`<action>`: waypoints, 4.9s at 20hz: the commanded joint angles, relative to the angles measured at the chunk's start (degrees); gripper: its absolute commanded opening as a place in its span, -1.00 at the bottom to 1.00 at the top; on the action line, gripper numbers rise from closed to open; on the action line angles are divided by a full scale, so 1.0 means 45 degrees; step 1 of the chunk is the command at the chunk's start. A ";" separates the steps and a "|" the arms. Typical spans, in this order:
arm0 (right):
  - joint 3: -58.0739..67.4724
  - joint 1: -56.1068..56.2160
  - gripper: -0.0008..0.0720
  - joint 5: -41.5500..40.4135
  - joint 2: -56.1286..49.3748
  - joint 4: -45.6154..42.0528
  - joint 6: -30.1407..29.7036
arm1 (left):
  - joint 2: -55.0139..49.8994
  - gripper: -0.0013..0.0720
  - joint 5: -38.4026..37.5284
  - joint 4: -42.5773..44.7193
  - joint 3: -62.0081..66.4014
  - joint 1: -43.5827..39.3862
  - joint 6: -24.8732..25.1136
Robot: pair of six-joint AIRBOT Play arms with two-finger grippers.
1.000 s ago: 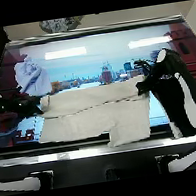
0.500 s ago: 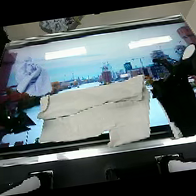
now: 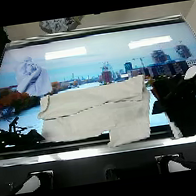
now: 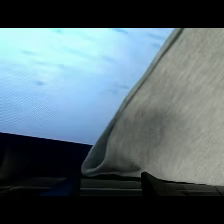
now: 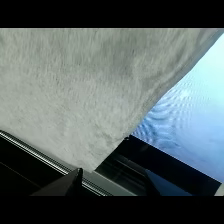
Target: Fold the shirts.
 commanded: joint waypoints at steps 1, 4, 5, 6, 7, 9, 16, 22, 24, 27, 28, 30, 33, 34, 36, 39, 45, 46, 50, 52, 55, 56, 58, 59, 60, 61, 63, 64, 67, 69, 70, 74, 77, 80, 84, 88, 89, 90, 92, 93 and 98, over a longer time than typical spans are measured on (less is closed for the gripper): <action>-0.0447 -0.0010 0.37 -0.0214 0.0189 0.0087 -0.0243 | 0.0092 0.27 0.0996 -0.0063 -0.0335 0.0024 0.0097; -0.0466 -0.0010 0.37 -0.0257 0.0194 0.0083 -0.0238 | 0.0092 0.26 0.1549 -0.0053 -0.0675 0.0019 -0.0019; -0.0578 -0.0010 0.38 -0.0253 0.0194 0.0087 -0.0238 | 0.0092 0.01 0.1758 -0.0053 -0.0831 0.0029 -0.0068; -0.0782 -0.0010 0.38 -0.0248 0.0209 0.0092 -0.0238 | 0.0092 -0.17 0.1909 -0.0053 -0.0913 0.0024 -0.0170; -0.1127 -0.0010 0.38 -0.0287 0.0296 0.0131 -0.0238 | 0.0092 -0.36 0.2011 -0.0053 -0.0918 0.0024 -0.0243; -0.2171 -0.0010 0.39 -0.0665 0.0743 0.0374 -0.0248 | 0.0092 -0.87 0.2098 -0.0058 -0.0913 0.0024 -0.0243; -0.5965 -0.0010 0.54 -0.2701 0.1671 0.1991 -0.0719 | 0.0102 -0.88 0.1744 -0.0058 -0.0903 0.0024 -0.0223; -0.6368 -0.0010 -0.86 -0.4590 0.1681 0.2647 -0.0840 | 0.0151 -0.88 0.1384 -0.0063 -0.0714 0.0029 -0.0087; -0.5168 -0.0010 -0.86 -0.4119 0.1957 0.2618 -0.1705 | 0.0763 -0.88 0.1064 -0.0248 0.0058 0.0024 0.0151; -0.1428 -0.0034 -0.86 -0.4041 0.3254 0.2113 -0.1807 | 0.2783 -0.89 0.1341 -0.1273 0.2390 0.0024 -0.0262; 0.0121 -0.0034 -0.86 -0.4371 0.3750 0.2098 -0.1875 | 0.3575 -0.89 0.1700 -0.1899 0.3555 0.0024 -0.0607; 0.3691 -0.0034 -0.86 -0.5450 0.4726 0.2079 -0.2103 | 0.4969 -0.89 0.2730 -0.3045 0.6319 0.0024 -0.1127; 0.8641 -0.0034 -0.86 -0.7567 0.6008 0.1141 -0.2089 | 0.6392 -0.89 0.4979 -0.3220 1.0807 0.0029 -0.1350; 0.9753 -0.0034 -0.86 -0.7834 0.6353 0.0695 -0.2021 | 0.6693 -0.89 0.5591 -0.2948 1.2099 0.0029 -0.1360; 1.1200 -0.0034 -0.86 -0.7582 0.6946 -0.0010 -0.1277 | 0.7057 -0.89 0.5702 -0.2822 1.3804 0.0029 -0.1559; 1.1604 -0.0034 -0.86 -0.6878 0.7830 -0.0816 -0.0772 | 0.7645 -0.89 0.5707 -0.2822 1.4367 0.0029 -0.2365; 1.1681 -0.0034 -0.86 -0.6105 0.7825 -0.1370 -0.0155 | 0.7417 -0.89 0.5610 -0.2817 1.4358 0.0029 -0.2487; 1.1681 -0.0034 -0.86 -0.5668 0.7504 -0.1370 -0.0044 | 0.7140 -0.89 0.5217 -0.2691 1.4358 0.0029 -0.2482; 1.1667 -0.0034 -0.86 -0.1656 0.4240 -0.0199 0.0107 | 0.4605 -0.89 0.1171 -0.2254 1.4270 0.0019 -0.2132; 1.1565 0.0141 -0.86 0.0860 0.1530 0.0772 0.0165 | 0.2681 -0.89 -0.0602 -0.2239 1.3653 -0.0141 -0.1418; 1.0822 0.1530 -0.86 0.1783 -0.2370 -0.0107 0.0257 | -0.0107 -0.89 -0.1093 -0.2239 1.1715 -0.0685 -0.0539; 1.0788 0.1894 -0.86 0.1263 -0.3512 -0.0121 0.0306 | -0.1020 -0.89 -0.0865 -0.2234 1.1196 -0.0835 -0.0403; 1.0788 0.2215 -0.86 -0.0811 -0.5498 0.0189 0.1083 | -0.3133 -0.89 -0.0427 -0.2259 1.0841 -0.1005 -0.0384; 1.0788 0.2210 -0.86 -0.1841 -0.6173 0.0680 0.1501 | -0.4007 -0.89 -0.0068 -0.2268 1.0890 -0.1005 -0.0379; 1.0788 0.2127 -0.86 -0.2958 -0.6717 0.1141 0.1885 | -0.4770 -0.89 0.0379 -0.2307 1.1011 -0.1005 -0.0379; 1.0788 0.2093 -0.86 -0.3925 -0.7072 0.1443 0.2113 | -0.5464 -0.88 0.0913 -0.2302 1.1215 -0.1005 -0.0384; 1.0788 0.2098 -0.86 -0.5508 -0.7470 0.1681 0.2268 | -0.6518 -0.89 0.1826 -0.2482 1.1642 -0.1035 -0.0384; 1.0783 0.2113 -0.86 -0.6008 -0.7572 0.1739 0.2327 | -0.6917 -0.88 0.2118 -0.2730 1.1803 -0.1093 -0.0384; 1.0788 0.2108 -0.86 -0.6071 -0.7635 0.2045 0.2346 | -0.7645 -0.88 0.2492 -0.3162 1.2002 -0.1277 -0.0330; 1.0788 0.2055 -0.86 -0.4580 -0.7295 0.1991 0.1812 | -0.7456 -0.88 0.2157 -0.3162 1.2036 -0.1185 0.0403; 1.0788 0.2040 -0.86 -0.3283 -0.7004 0.1836 0.1263 | -0.7315 -0.88 0.1647 -0.3143 1.2152 -0.1049 0.0860; 1.0069 0.2492 -0.86 0.1511 -0.5790 -0.0602 0.1156 | -0.7164 -0.88 -0.1758 -0.0996 1.2633 -0.0549 0.0534; 0.7174 0.3225 -0.85 -0.0510 -0.5212 -0.0962 0.1690 | -0.7456 -0.88 -0.3259 0.0117 1.1846 -0.0724 -0.0063; 0.5552 0.3385 -0.85 -0.2157 -0.5396 -0.0918 0.2511 | -0.7470 -0.88 -0.3274 0.0248 1.0826 -0.0738 -0.0311; 0.5110 0.3390 -0.85 -0.2380 -0.5406 -0.0845 0.2764 | -0.7524 -0.88 -0.3235 0.1093 1.0593 -0.0748 -0.0359; 0.5479 0.3123 0.57 -0.2220 -0.4954 -0.1083 0.2273 | -0.7388 0.37 -0.3929 0.1054 1.0885 -0.0529 -0.1030; 0.5600 0.2846 0.57 -0.1588 -0.4614 -0.1525 0.2254 | -0.7213 0.37 -0.4425 0.1107 1.1016 -0.0321 -0.1020; 0.5595 0.2467 0.57 -0.0699 -0.4284 -0.1661 0.2152 | -0.6931 0.37 -0.4823 0.1219 1.0982 -0.0078 -0.1030; 0.5187 0.1622 0.49 0.0899 -0.3619 -0.1535 0.1418 | -0.5935 0.36 -0.5396 0.1515 1.0195 0.0471 -0.1744; 0.4687 0.1384 0.49 0.1185 -0.3191 -0.1559 0.1107 | -0.5153 0.29 -0.5192 0.1661 0.9292 0.0772 -0.1836; 0.0874 0.1243 0.48 -0.1239 -0.0228 0.0330 0.0437 | -0.2229 0.12 -0.3084 0.2613 0.4080 0.2317 -0.0845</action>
